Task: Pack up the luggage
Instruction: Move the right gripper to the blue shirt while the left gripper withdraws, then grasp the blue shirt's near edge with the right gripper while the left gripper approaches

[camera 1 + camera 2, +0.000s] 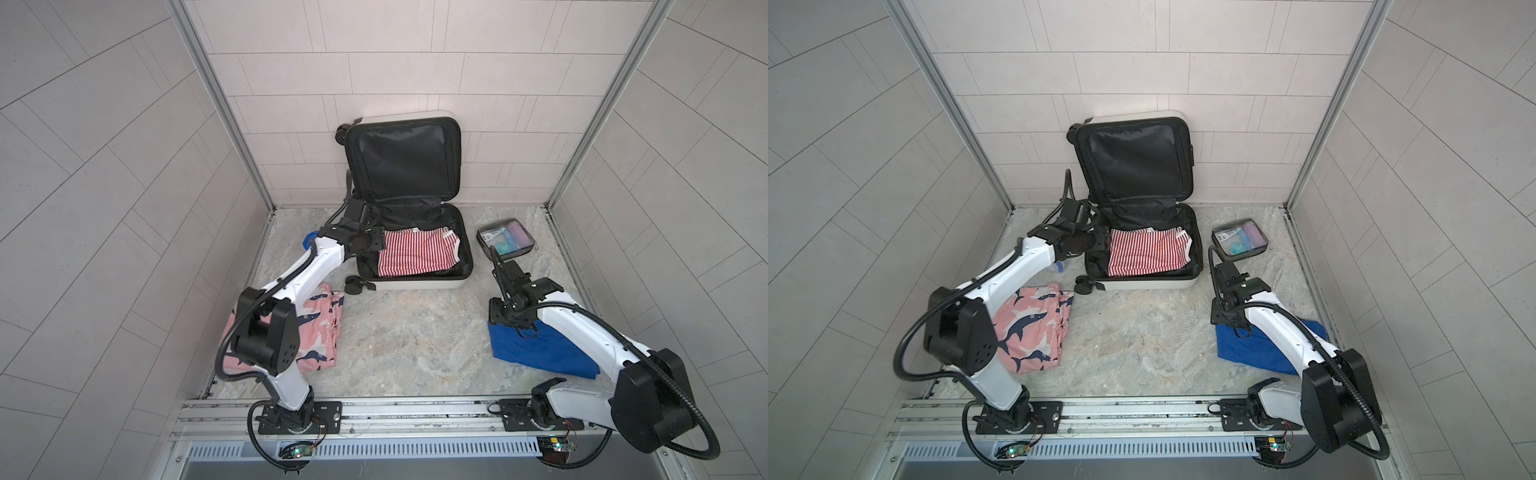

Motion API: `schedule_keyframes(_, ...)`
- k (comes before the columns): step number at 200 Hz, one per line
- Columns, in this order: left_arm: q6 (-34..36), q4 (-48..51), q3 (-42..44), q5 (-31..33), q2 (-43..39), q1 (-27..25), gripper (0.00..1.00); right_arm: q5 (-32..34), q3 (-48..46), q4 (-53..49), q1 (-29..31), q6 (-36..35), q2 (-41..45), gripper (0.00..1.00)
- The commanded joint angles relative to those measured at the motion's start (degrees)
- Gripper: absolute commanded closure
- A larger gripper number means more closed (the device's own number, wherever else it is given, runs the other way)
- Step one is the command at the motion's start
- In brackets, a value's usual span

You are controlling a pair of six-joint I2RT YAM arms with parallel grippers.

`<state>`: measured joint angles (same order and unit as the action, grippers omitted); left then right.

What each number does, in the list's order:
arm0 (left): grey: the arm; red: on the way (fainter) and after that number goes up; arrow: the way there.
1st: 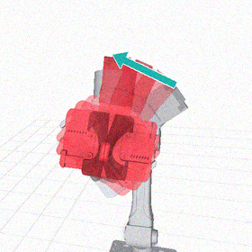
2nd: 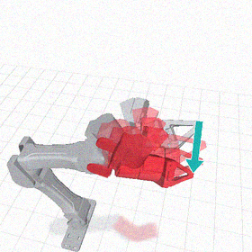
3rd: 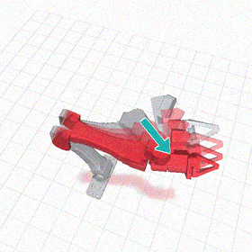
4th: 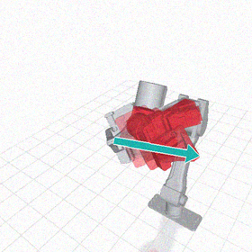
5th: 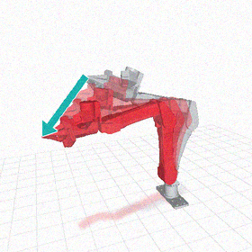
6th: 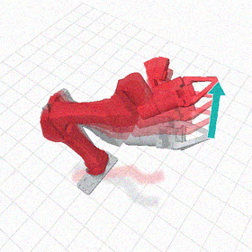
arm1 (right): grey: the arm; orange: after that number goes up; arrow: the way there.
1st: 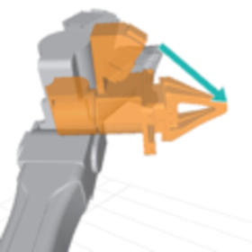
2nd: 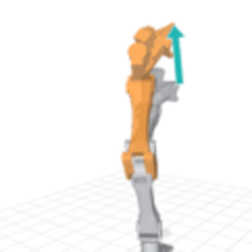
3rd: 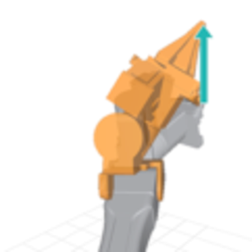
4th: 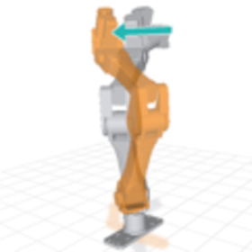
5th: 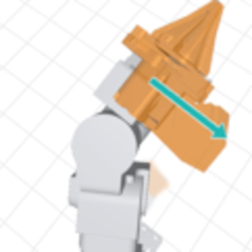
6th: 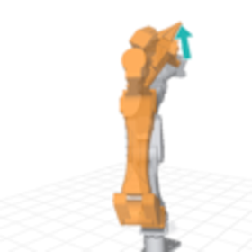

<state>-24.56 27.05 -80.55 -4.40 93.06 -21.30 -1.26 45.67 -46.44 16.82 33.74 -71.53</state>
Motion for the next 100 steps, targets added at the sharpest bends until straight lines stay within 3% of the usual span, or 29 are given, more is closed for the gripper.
schedule_keyframes(1, 0.17, -1.4, 5.18, 0.11, -7.48, -0.7, 0.29, -0.24, -1.75, 2.88, -0.07, 2.2, -0.71, 0.38)
schedule_keyframes(52, -3.65, -5.34, 22.17, -1.68, -23.8, -2.72, 0.29, -0.23, -4.34, 6.63, 0.14, 3.25, -3.18, 0.38)
schedule_keyframes(100, -8.89, -5.43, 33.82, -1.8, -33.21, -3.99, 0.29, 0.12, -6.12, 10.35, 2.17, 4.8, -6.7, 0.41)
